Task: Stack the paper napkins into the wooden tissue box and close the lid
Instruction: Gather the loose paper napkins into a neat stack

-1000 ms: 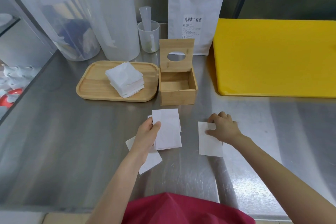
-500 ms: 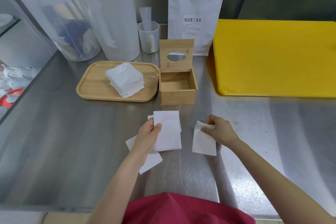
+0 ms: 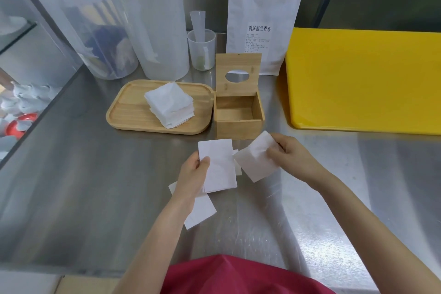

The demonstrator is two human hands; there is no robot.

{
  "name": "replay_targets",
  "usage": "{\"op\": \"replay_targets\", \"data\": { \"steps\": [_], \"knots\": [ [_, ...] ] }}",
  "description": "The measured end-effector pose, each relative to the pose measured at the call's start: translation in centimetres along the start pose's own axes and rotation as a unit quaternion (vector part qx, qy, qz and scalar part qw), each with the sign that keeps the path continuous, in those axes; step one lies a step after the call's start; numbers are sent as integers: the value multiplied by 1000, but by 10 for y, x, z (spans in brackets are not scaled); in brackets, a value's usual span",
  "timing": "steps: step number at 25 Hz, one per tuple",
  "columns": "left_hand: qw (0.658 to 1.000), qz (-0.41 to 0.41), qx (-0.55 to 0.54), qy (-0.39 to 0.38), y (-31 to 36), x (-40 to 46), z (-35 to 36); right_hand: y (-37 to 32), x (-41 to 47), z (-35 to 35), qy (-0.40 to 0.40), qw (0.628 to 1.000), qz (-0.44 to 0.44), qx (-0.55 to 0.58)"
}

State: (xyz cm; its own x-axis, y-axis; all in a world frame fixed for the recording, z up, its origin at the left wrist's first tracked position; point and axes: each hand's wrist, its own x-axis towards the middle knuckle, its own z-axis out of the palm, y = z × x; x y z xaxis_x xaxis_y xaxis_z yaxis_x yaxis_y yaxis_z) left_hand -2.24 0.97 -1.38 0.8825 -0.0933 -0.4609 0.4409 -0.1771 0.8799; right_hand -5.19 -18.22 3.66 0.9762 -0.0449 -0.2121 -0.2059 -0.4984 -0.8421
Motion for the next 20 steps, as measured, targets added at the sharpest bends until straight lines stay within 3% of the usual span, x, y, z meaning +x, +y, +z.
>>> {"op": "replay_targets", "data": {
  "steps": [7, 11, 20],
  "knots": [
    [1000, 8, -13, -9, -4, 4, -8, -19, 19, 21, -134, 986, -72, -72],
    [1000, 12, -21, -7, 0, 1, -13, -31, 23, 26, -175, 983, -44, 21],
    [999, 2, -46, -25, 0, -3, -9, -26, 39, 52, -32, 992, -63, -109]
  ]
}}
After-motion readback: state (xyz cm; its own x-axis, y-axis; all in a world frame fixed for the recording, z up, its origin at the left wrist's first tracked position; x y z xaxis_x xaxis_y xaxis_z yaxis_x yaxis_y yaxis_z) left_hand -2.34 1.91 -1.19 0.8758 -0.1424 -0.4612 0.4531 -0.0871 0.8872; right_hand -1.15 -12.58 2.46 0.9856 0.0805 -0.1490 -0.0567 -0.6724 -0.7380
